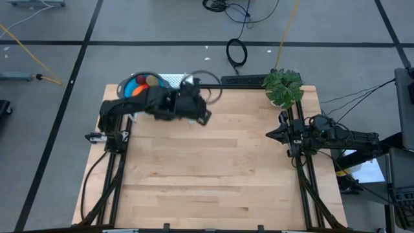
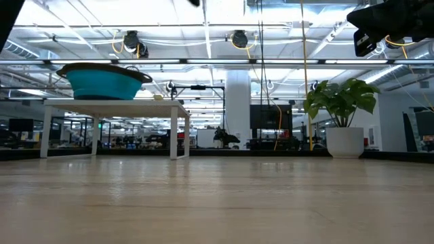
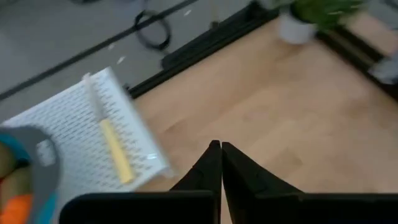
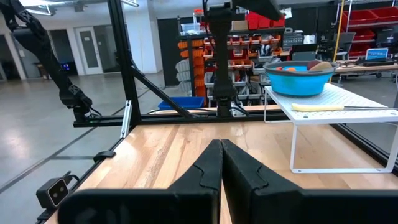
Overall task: Pick & Place Fruit
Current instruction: Return to Home Position
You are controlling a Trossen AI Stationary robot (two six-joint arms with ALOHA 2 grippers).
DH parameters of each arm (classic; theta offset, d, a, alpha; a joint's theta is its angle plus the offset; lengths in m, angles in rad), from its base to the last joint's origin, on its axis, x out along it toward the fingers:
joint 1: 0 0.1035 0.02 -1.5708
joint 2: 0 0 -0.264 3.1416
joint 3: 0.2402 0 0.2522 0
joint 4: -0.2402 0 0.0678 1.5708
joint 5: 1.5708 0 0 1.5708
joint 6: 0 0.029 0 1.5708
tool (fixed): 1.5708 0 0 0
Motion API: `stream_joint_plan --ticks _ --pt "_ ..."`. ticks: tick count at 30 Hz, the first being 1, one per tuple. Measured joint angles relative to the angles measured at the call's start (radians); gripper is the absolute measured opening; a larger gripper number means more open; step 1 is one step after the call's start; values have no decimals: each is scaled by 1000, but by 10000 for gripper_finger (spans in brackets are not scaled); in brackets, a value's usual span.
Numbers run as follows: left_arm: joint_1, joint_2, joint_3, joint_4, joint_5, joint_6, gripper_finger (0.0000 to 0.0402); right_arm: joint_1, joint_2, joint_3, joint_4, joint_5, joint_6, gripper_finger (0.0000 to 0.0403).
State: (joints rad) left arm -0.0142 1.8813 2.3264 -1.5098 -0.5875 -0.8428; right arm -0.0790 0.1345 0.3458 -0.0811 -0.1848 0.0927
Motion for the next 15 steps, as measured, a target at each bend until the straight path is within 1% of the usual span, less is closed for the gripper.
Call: stream_joint_plan --ticks 4,7,9,12,15 --pt "-95 0 -1 86 -39 60 12 0 0 0 0 -3 -4 0" --pt "-139 -3 -39 202 -43 140 3 0 0 0 0 -3 -4 0" --pt "-158 -2 -67 251 -41 179 5 0 0 0 0 -3 -4 0" --pt "-172 -6 -142 332 -9 225 3 0 0 0 0 -3 -4 0" --pt "-171 -11 -237 384 41 238 3 0 0 0 0 -3 -1 0"
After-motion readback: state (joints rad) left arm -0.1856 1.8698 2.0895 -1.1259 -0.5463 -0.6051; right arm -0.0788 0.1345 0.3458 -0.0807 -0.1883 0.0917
